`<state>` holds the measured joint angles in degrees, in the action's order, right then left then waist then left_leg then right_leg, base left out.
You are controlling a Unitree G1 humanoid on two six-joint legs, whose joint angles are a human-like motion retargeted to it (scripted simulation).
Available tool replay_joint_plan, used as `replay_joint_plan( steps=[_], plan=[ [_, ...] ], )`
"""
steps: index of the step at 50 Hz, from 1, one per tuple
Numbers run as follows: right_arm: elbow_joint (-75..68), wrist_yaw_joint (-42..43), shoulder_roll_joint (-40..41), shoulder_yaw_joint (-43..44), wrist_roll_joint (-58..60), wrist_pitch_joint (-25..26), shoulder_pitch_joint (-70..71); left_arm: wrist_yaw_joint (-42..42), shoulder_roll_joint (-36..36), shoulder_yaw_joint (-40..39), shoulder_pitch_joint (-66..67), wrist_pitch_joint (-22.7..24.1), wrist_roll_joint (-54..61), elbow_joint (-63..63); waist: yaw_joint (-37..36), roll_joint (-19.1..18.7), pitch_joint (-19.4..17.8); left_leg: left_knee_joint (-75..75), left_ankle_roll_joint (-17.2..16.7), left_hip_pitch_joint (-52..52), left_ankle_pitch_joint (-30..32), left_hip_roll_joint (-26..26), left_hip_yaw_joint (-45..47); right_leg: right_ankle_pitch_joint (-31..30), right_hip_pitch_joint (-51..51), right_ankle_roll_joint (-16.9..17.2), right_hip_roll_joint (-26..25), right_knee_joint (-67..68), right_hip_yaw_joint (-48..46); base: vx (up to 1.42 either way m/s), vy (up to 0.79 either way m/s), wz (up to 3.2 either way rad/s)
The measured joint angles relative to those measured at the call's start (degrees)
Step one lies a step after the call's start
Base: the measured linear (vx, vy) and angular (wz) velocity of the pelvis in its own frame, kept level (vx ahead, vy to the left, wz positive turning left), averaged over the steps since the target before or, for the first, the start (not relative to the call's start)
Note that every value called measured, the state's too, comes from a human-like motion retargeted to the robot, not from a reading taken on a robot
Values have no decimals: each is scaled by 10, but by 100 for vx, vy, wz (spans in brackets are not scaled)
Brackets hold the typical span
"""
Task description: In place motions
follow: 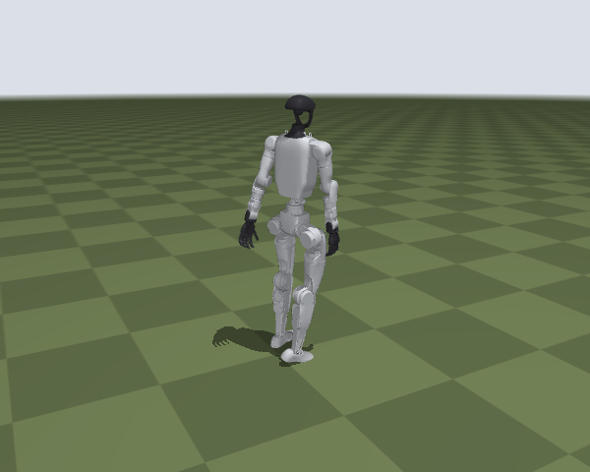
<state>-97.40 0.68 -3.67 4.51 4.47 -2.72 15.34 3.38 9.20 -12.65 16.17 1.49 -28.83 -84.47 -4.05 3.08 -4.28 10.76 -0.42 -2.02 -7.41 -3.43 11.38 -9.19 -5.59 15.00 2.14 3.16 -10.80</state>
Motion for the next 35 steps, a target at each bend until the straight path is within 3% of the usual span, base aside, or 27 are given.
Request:
replay_joint_plan(
  steps=[3,5,9,13,23,28,32,35],
  plan=[
    [0,-18,-19,6,19,35,-60,5,-3,4,-8,2,3,6,50,-31,24,-117,-28,36,28,10,25,4,2,-4,-21,-3,-25,15,24,102],
    [0,-26,-31,15,24,52,-86,10,-6,10,-19,2,-2,10,92,-42,38,-124,-65,23,25,30,57,7,12,-8,-19,-4,-56,-5,23,140],
    [0,-39,-42,33,6,50,-108,16,-1,28,-47,11,-14,36,99,-37,8,-71,-15,-25,26,2,-59,12,14,-23,-2,-7,-63,-11,16,31],
    [0,-51,-40,27,-8,34,-111,8,13,46,-49,20,-15,63,46,-15,-36,-56,3,4,14,-1,-16,24,-3,-44,17,-3,-45,3,10,-95],
    [99,-75,-25,12,31,18,-114,-19,7,20,-36,-27,-1,-38,51,-12,-6,-91,30,40,15,-9,9,19,4,-89,19,11,-10,9,18,-38],
    [162,-69,-31,16,57,20,-141,-55,13,63,-67,-32,-24,-67,35,-7,0,-86,52,53,9,-15,-2,-31,9,-128,29,52,-2,10,17,-19],
    [179,-58,-41,21,104,9,-171,-51,8,107,-111,-30,-22,-59,28,-15,-10,-78,63,68,4,-5,-13,-165,37,-188,37,169,-4,6,21,-17],
    [160,-45,-57,31,129,14,-190,-26,-3,136,-167,-26,0,-44,50,26,-54,-56,75,122,-23,-66,-21,-208,130,-231,147,544,44,26,5,62]
  ],
)
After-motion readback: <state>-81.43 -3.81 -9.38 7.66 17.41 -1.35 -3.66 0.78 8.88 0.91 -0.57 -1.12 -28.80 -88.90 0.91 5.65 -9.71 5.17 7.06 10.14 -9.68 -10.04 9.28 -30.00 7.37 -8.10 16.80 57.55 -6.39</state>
